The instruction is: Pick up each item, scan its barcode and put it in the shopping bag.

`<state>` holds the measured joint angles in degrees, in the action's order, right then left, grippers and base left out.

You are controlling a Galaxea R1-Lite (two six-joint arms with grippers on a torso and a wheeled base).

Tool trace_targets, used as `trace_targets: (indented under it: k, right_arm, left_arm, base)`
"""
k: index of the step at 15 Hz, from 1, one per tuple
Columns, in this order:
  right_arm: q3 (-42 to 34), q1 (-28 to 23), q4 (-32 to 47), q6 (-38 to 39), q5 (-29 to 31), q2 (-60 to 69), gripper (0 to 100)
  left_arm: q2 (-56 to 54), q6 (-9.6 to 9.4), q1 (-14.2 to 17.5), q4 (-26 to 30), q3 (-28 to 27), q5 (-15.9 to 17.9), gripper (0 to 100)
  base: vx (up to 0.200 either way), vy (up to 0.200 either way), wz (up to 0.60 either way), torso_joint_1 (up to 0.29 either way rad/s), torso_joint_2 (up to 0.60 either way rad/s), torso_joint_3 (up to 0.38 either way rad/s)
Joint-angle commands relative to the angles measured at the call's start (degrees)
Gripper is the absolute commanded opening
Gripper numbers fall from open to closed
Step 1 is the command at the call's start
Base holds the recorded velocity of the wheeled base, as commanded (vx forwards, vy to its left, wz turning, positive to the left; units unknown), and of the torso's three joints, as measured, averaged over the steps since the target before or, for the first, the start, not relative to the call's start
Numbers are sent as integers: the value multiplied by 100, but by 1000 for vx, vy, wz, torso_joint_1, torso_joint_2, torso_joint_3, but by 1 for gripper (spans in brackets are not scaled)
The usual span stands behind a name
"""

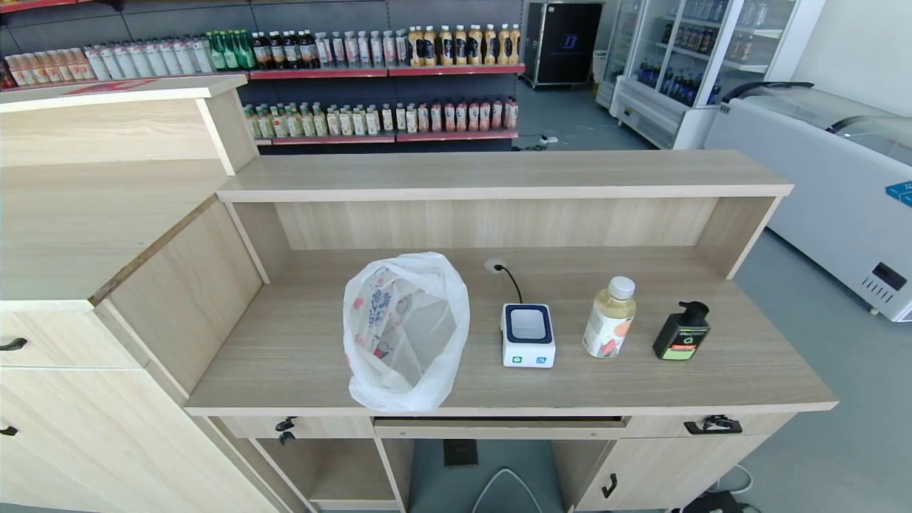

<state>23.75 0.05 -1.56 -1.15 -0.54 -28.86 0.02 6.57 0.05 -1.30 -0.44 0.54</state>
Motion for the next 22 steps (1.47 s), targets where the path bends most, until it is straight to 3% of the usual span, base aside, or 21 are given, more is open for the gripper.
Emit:
trace_targets:
  k: [1, 7, 13, 22]
  right_arm:
    - [297, -49, -389, 220, -17, -1518, 100]
    - [113, -312, -4555, 62, -17, -5596, 100]
    - [139, -295, -6480, -527, -184, -7679, 100]
    - [315, -14, -7403, -448, -184, -8822, 100]
  left_arm:
    - [-2, 2, 4, -1, 0, -10, 100]
    - [-2, 2, 4, -1, 0, -1, 100]
    - [-2, 2, 4, -1, 0, -1, 100]
    - [-2, 2, 4, -1, 0, -10, 100]
  base:
    - [0, 0, 0, 0, 0, 0]
    - [0, 0, 0, 0, 0, 0]
    - [0, 0, 0, 0, 0, 0]
    - [0, 0, 0, 0, 0, 0]
